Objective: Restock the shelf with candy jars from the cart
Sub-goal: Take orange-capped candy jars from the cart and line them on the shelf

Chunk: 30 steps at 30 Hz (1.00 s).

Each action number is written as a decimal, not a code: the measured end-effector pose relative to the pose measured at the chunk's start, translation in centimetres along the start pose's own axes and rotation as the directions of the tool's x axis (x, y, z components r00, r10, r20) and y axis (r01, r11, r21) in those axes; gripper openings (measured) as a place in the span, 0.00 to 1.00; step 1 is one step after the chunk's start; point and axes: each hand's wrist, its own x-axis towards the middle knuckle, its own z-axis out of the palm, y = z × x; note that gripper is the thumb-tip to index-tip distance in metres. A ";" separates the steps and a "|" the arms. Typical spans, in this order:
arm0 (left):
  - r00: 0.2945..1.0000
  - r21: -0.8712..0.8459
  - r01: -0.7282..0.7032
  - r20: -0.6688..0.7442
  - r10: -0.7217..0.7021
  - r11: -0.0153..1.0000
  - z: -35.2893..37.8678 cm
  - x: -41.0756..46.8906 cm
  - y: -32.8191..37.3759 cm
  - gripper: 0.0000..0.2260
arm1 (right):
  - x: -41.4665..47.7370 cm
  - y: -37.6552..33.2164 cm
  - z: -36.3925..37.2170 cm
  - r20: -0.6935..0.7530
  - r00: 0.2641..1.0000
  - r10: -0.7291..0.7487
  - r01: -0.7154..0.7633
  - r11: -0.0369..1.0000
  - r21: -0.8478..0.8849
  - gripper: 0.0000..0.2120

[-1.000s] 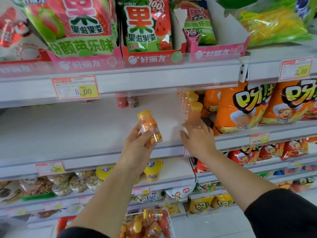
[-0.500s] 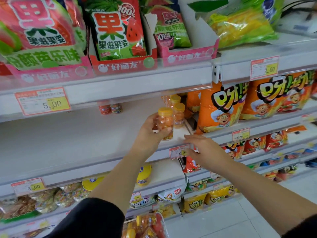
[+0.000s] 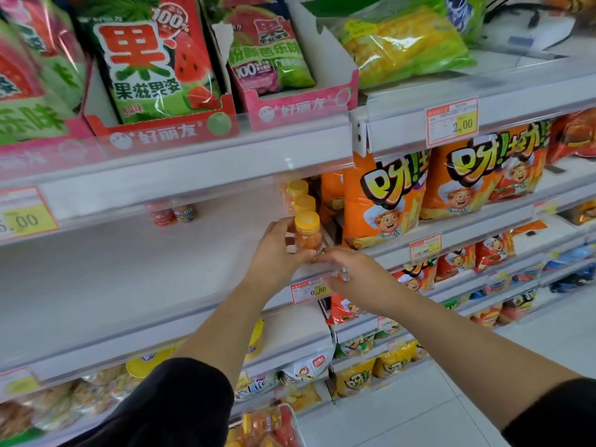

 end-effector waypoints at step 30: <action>0.978 0.105 0.207 0.008 -0.209 0.973 0.9 0.0 0.6 0.31 | 0.6 0.4 1.3 -0.068 0.998 0.011 -0.006 0.998 0.063 0.18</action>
